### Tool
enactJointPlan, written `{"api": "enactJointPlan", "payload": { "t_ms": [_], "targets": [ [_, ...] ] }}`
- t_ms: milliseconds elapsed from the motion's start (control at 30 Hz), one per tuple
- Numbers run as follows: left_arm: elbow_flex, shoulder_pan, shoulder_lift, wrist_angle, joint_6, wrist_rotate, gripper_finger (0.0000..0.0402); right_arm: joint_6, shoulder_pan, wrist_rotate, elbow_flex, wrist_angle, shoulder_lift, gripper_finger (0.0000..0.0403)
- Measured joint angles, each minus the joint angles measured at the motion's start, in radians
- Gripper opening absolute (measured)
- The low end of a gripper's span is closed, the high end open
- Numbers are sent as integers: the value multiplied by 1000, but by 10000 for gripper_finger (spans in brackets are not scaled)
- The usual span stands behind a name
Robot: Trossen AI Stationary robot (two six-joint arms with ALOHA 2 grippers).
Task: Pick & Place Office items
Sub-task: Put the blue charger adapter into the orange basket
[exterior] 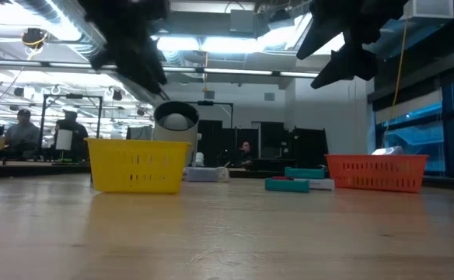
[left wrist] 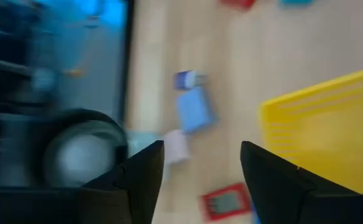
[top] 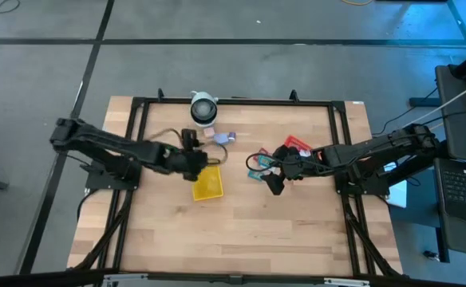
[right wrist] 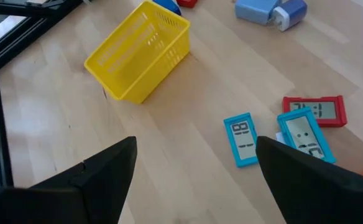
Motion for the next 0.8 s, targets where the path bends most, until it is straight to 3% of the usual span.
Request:
{"api": "enactJointPlan", "payload": {
  "t_ms": [67,100,200,300,367,533,633,800],
  "targets": [
    [-2,9,63,66,56,-140,197,6,0,-3,0,0,0,333],
    [-2,32,83,126,61,-154,195,11,0,-3,0,0,0,333],
    [0,104,130,225,11,-39,190,23,0,-3,0,0,0,333],
    [-1,171,163,282,2,-10,189,49,0,-3,0,0,0,333],
    [14,223,158,290,-43,104,189,61,0,-8,0,0,0,333],
    [17,284,152,188,-64,170,184,64,0,7,0,1,0,333],
    [18,321,153,94,-89,261,178,55,0,54,0,3,0,333],
    [17,345,158,3,-76,261,168,45,0,108,0,4,0,333]
  ]
}}
